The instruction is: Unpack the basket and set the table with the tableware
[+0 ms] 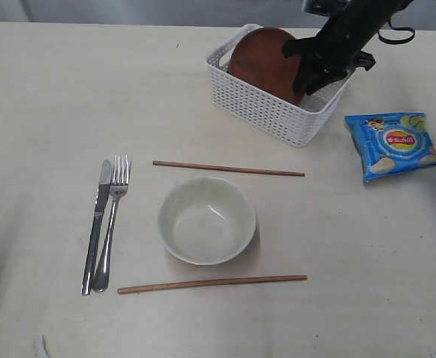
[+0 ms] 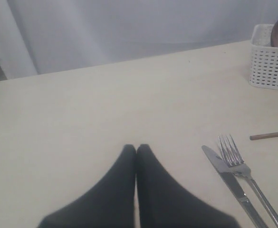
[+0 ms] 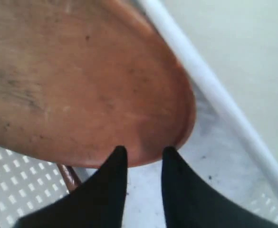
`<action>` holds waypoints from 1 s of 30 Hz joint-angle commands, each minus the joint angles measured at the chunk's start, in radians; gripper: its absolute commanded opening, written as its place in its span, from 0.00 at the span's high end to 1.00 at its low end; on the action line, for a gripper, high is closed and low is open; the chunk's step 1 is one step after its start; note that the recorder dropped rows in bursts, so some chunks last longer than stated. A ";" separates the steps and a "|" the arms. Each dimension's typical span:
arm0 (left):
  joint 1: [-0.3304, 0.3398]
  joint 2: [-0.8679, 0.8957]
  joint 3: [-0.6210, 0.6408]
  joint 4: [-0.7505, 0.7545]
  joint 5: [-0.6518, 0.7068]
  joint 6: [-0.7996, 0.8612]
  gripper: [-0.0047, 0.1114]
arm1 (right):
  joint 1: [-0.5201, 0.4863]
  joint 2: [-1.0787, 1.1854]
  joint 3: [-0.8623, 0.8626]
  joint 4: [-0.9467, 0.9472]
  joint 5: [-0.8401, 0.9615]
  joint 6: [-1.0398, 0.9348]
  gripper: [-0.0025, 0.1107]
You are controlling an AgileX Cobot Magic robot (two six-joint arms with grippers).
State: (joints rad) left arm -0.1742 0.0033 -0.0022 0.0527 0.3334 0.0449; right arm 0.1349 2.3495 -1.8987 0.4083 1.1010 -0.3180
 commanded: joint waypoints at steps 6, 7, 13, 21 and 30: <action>0.002 -0.003 0.002 -0.001 -0.004 0.000 0.96 | -0.002 0.011 0.004 0.282 0.037 -0.285 0.96; 0.002 -0.003 0.002 -0.001 -0.004 0.000 0.96 | -0.002 0.009 0.004 0.329 0.048 -0.335 0.96; 0.002 -0.003 0.002 -0.001 -0.004 0.000 0.96 | 0.000 -0.062 0.004 0.366 0.028 -0.543 0.87; 0.002 -0.003 0.002 -0.001 -0.004 0.000 0.96 | 0.019 -0.200 0.004 0.175 -0.127 -0.605 0.55; 0.002 -0.003 0.002 -0.001 -0.004 0.000 0.96 | 0.166 -0.178 0.004 -0.129 -0.213 -0.790 0.55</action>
State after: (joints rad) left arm -0.1742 0.0033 -0.0022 0.0527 0.3334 0.0449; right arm 0.2560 2.1593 -1.8951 0.4098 0.9284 -1.0658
